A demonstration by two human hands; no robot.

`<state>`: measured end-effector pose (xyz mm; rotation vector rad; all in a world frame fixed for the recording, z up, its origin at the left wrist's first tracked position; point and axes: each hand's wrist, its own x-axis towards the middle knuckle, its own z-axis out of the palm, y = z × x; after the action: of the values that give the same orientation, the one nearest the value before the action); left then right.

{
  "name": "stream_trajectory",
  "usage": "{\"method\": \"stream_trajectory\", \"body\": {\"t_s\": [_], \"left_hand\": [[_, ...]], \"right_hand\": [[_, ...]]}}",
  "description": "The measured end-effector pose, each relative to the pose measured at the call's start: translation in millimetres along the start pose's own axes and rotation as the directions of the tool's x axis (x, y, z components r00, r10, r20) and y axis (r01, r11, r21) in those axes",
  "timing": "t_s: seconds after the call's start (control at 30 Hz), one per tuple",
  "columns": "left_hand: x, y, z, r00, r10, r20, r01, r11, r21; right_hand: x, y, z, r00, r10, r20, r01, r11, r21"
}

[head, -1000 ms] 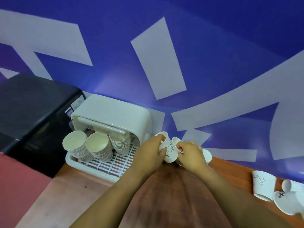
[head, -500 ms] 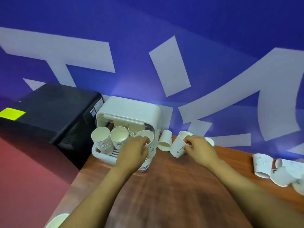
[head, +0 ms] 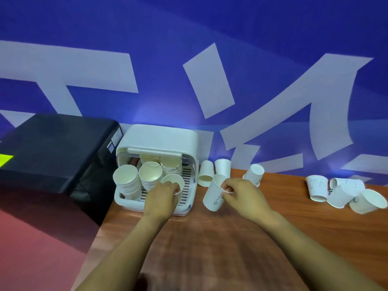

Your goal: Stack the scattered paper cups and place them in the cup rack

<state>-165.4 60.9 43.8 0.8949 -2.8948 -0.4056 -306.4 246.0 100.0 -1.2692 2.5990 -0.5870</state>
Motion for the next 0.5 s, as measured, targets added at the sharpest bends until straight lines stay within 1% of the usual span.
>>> {"method": "stream_trajectory", "body": {"t_s": [0.13, 0.2, 0.3, 0.4, 0.5], "left_hand": [[11.4, -1.0, 8.8, 0.997, 0.07, -0.028, -0.069, 0.997, 0.029], [18.9, -0.4, 11.4, 0.996, 0.086, -0.015, -0.085, 0.994, 0.065], [29.1, 0.6, 20.7, 0.987, 0.117, 0.107, -0.129, 0.986, 0.107], [30.9, -0.5, 33.3, 0.968, 0.125, 0.216, -0.148, 0.984, 0.095], [26.5, -4.1, 37.6, 0.96, 0.131, 0.247, -0.143, 0.989, 0.032]], "right_hand": [[-4.7, -3.4, 4.5, 0.999, 0.025, -0.023, -0.025, 1.0, 0.001], [-6.6, -5.6, 6.7, 0.999, 0.038, -0.023, -0.038, 0.999, 0.01], [-7.7, -7.0, 9.1, 0.996, 0.091, -0.024, -0.091, 0.996, 0.016], [-9.5, -7.8, 12.6, 0.993, 0.117, -0.015, -0.117, 0.993, -0.005], [-9.2, -14.4, 14.8, 0.995, 0.1, -0.009, -0.1, 0.994, -0.037]]}}
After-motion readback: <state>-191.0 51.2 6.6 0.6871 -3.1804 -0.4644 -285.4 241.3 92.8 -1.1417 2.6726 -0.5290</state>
